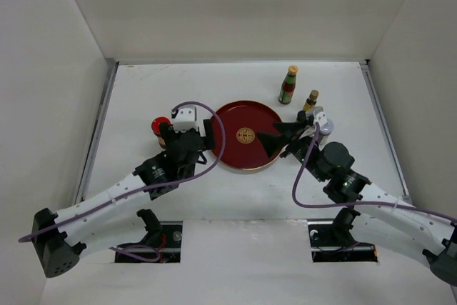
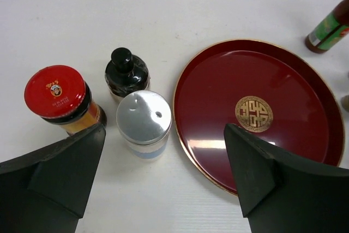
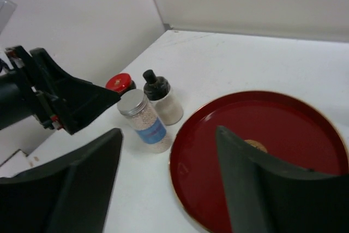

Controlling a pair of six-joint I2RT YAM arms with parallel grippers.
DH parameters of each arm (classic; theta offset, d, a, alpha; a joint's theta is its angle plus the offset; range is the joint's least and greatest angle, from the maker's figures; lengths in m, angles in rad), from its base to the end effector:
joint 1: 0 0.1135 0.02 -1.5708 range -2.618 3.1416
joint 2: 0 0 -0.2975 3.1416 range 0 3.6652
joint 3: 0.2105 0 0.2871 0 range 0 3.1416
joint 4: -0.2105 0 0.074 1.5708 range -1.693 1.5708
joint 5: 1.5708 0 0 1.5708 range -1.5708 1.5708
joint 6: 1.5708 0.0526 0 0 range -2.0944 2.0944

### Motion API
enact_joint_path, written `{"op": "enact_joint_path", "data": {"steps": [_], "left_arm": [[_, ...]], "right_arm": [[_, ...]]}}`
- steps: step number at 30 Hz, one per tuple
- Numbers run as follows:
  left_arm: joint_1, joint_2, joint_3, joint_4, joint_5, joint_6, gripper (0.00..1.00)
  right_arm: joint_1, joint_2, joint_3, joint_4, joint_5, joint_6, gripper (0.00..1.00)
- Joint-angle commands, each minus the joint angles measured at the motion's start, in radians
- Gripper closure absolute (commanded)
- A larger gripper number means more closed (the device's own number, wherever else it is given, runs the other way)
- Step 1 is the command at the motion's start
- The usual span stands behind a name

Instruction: Organize the condiment bottles

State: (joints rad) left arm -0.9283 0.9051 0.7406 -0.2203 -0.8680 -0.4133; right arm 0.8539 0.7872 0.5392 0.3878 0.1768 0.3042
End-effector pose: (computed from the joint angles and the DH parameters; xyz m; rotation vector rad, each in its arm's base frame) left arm 0.1658 -0.1546 0.3201 -0.0821 1.8151 -0.0969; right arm 0.1525 0.1609 0.3310 -0.2561 1.4635 0.8210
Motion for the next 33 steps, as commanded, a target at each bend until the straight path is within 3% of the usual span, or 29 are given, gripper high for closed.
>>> {"op": "enact_joint_path", "data": {"steps": [1, 3, 18, 21, 28, 33], "left_arm": [[0.021, 0.015, 0.019, 0.052, -0.017, 0.016, 0.06], [0.039, 0.043, 0.014, 0.059, -0.003, 0.016, 0.06], [0.2, 0.216, -0.087, 0.278, 0.142, -0.019, 0.15], [0.223, 0.253, -0.089, 0.32, 0.175, -0.018, 0.24], [0.23, 0.218, -0.104, 0.303, 0.15, -0.018, 0.59], [0.201, 0.092, -0.041, 0.228, 0.09, 0.001, 0.66]], "right_arm": [[0.018, 0.02, 0.002, 0.075, 0.001, -0.005, 0.19], [0.018, 0.027, 0.005, 0.072, 0.0, -0.005, 0.15], [0.018, 0.05, 0.001, 0.082, 0.01, 0.012, 0.17], [0.018, 0.06, 0.004, 0.083, 0.01, 0.012, 0.18], [0.015, 0.035, -0.004, 0.083, 0.013, 0.013, 0.18], [0.007, 0.012, -0.018, 0.101, 0.024, 0.026, 0.19]]}}
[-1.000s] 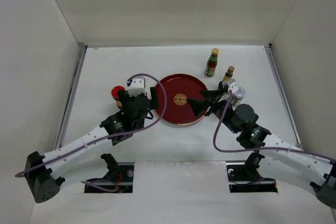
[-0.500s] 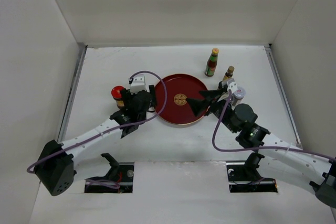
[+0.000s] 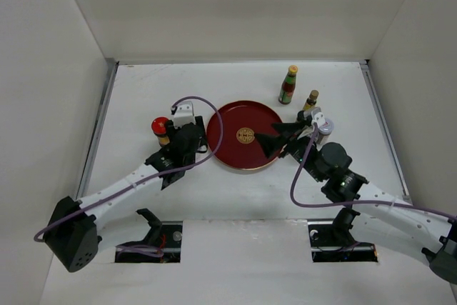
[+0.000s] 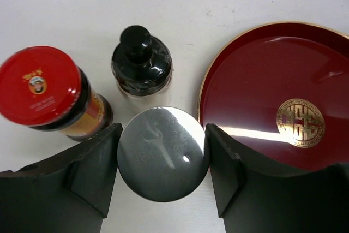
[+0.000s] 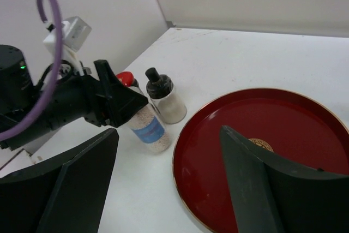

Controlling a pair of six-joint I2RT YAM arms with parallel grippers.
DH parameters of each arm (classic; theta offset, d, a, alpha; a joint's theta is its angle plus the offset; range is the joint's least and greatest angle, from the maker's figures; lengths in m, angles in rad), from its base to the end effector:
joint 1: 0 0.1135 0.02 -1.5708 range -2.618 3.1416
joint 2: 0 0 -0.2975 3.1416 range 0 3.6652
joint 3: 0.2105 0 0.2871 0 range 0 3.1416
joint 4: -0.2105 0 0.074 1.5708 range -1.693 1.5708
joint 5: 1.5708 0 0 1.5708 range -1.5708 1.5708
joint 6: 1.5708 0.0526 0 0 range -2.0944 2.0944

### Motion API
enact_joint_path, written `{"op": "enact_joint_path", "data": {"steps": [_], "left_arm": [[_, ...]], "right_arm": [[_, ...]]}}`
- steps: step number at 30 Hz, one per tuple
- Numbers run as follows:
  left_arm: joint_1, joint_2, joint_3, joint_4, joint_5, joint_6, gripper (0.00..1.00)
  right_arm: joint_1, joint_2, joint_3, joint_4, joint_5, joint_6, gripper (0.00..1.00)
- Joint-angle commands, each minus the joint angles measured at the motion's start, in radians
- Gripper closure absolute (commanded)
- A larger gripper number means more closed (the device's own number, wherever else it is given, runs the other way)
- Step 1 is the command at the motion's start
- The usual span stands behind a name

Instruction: Organize the condiment bottles

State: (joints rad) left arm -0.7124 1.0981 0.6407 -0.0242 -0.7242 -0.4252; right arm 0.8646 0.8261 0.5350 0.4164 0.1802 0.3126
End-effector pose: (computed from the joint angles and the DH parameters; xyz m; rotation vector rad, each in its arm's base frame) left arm 0.2222 -0.1458 0.2557 -0.1575 1.9187 -0.0133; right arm 0.1560 0.1683 0.3248 -0.2599 1.4792 0.8283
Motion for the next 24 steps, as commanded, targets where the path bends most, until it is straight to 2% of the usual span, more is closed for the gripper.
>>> {"op": "enact_joint_path", "data": {"steps": [1, 6, 8, 11, 13, 17, 24], "left_arm": [[-0.025, -0.116, 0.076, 0.032, -0.061, 0.017, 0.66], [-0.071, -0.094, 0.189, 0.07, -0.046, 0.028, 0.67], [-0.074, -0.022, 0.232, 0.111, -0.014, 0.026, 0.67], [-0.071, 0.122, 0.301, 0.199, 0.026, 0.034, 0.67], [-0.06, 0.224, 0.358, 0.256, 0.054, 0.043, 0.67], [-0.045, 0.396, 0.479, 0.337, 0.101, 0.089, 0.67], [-0.017, 0.627, 0.648, 0.36, 0.144, 0.109, 0.65]], "right_arm": [[-0.006, -0.036, -0.023, 0.085, 0.031, 0.02, 0.19], [-0.08, -0.119, -0.087, 0.137, 0.146, 0.078, 0.24], [-0.127, -0.143, -0.105, 0.134, 0.169, 0.114, 0.27], [-0.209, -0.163, -0.121, 0.102, 0.173, 0.183, 0.4], [-0.252, -0.165, -0.124, 0.081, 0.168, 0.218, 0.44], [-0.304, -0.169, -0.124, 0.035, 0.165, 0.259, 0.44], [-0.316, -0.185, -0.125, 0.024, 0.162, 0.266, 0.42]]}}
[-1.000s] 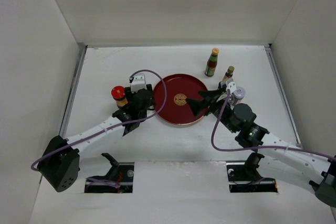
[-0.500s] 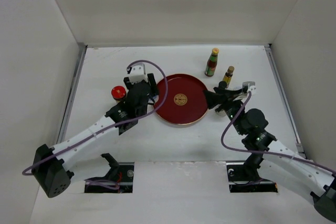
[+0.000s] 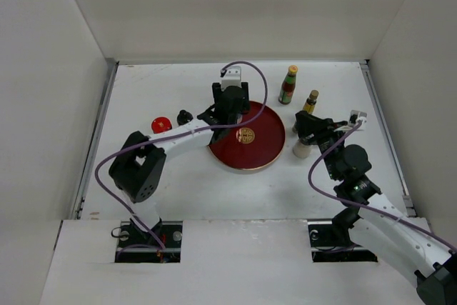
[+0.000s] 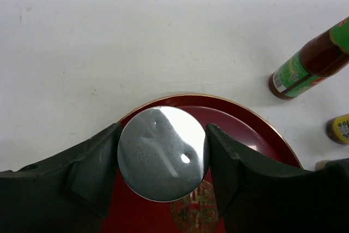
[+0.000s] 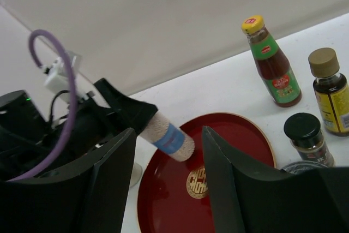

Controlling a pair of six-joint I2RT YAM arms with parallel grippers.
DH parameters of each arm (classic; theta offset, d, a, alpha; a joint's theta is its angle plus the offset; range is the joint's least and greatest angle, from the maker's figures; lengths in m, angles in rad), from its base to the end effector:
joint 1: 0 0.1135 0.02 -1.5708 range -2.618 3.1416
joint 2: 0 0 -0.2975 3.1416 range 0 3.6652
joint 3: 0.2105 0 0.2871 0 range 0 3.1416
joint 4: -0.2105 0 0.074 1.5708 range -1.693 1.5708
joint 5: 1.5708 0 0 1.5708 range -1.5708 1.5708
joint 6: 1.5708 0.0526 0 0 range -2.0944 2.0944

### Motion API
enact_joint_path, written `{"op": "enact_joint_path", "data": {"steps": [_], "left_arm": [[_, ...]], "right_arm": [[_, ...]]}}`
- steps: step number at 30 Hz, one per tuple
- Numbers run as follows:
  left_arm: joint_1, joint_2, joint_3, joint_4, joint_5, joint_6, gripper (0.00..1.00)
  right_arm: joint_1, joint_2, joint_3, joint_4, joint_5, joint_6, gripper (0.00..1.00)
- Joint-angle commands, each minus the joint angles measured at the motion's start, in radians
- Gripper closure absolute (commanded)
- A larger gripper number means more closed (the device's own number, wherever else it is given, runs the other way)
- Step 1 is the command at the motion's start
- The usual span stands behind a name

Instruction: Organize the condiment bottles

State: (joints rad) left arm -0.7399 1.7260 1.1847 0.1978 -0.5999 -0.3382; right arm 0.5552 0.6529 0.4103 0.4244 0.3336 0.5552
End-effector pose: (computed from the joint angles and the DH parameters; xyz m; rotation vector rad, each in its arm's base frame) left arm 0.3509 -0.2802 0.2746 -0.0253 1.8559 -0.1744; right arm 0.1725 0.0867 0.3074 0.2842 1.4059 0.6886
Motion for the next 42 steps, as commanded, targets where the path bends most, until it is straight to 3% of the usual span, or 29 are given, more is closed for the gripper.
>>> {"op": "enact_joint_path", "data": {"steps": [1, 8, 13, 16, 22, 27, 34, 42], "left_arm": [[0.007, 0.024, 0.119, 0.135, 0.017, 0.024, 0.65], [0.015, 0.135, 0.142, 0.146, -0.003, 0.039, 0.56], [0.006, 0.103, 0.105, 0.144, -0.02, 0.041, 0.21], [-0.003, 0.015, 0.069, 0.138, -0.021, 0.041, 0.11], [-0.003, -0.267, -0.112, 0.097, -0.075, 0.028, 0.11], [0.032, -0.449, -0.289, -0.047, -0.129, -0.037, 0.15], [0.115, -0.583, -0.416, -0.149, -0.147, -0.084, 0.22], [0.161, -0.787, -0.513, -0.25, -0.348, -0.148, 0.17]], "right_arm": [[-0.007, -0.01, 0.001, 0.013, 0.008, 0.025, 0.42], [-0.007, -0.013, 0.001, 0.011, 0.008, 0.025, 0.42], [-0.004, -0.006, 0.002, 0.013, 0.008, 0.025, 0.41], [-0.002, -0.004, 0.004, 0.013, 0.008, 0.025, 0.39], [-0.002, 0.002, 0.005, 0.013, 0.008, 0.022, 0.36], [-0.002, 0.002, 0.008, 0.01, 0.007, 0.02, 0.35], [-0.002, 0.033, 0.015, 0.014, -0.01, 0.018, 0.34], [-0.002, 0.065, 0.028, 0.011, -0.024, 0.017, 0.34]]}}
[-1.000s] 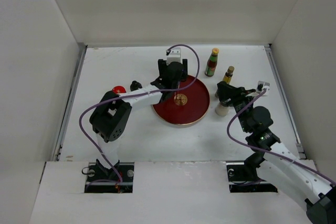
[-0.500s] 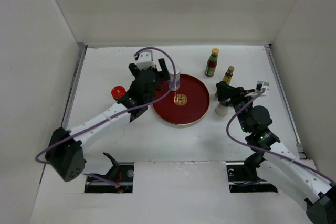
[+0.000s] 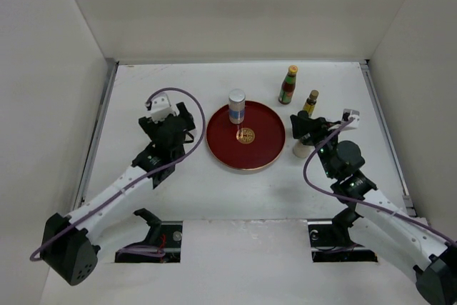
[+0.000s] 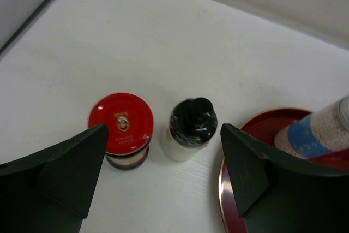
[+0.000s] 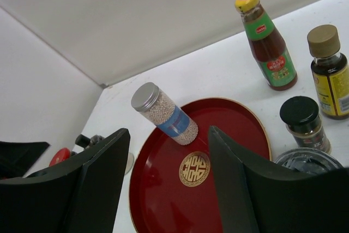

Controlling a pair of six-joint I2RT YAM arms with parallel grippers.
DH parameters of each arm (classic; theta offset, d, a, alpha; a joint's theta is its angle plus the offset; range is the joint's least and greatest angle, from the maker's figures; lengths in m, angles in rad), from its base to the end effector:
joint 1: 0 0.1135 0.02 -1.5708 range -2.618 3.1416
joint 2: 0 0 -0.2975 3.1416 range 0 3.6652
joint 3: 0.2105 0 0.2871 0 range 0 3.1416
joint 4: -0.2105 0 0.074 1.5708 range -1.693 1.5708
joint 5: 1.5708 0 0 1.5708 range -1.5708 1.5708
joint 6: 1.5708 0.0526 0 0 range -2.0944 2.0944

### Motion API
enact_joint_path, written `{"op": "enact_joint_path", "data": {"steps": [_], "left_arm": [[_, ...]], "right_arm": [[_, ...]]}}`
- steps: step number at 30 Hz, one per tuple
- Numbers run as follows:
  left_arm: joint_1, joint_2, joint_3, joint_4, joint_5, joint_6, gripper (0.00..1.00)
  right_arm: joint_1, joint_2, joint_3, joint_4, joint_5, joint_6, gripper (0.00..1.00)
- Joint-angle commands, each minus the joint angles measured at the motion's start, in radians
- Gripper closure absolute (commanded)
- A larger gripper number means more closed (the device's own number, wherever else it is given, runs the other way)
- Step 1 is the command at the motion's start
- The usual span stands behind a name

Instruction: Organize the condiment bottles

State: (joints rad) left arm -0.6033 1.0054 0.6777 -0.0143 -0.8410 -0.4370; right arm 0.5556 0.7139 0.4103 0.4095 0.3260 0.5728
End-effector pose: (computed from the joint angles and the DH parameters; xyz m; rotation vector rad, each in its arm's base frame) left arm 0.2269 -0.1087 0.2946 -0.3964 1.7525 0.0641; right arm 0.1823 0.0934 0.2947 0.2838 1.4801 0.6755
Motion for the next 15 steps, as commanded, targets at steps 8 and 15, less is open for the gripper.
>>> {"op": "enact_joint_path", "data": {"steps": [8, 15], "left_arm": [[0.145, 0.028, 0.023, -0.151, 0.035, -0.127, 0.12], [0.199, 0.119, 0.042, -0.136, 0.065, -0.161, 0.13]], "right_arm": [[-0.001, 0.001, 0.025, 0.032, -0.016, -0.001, 0.32], [0.002, 0.041, 0.032, 0.038, -0.019, -0.001, 0.32]]}}
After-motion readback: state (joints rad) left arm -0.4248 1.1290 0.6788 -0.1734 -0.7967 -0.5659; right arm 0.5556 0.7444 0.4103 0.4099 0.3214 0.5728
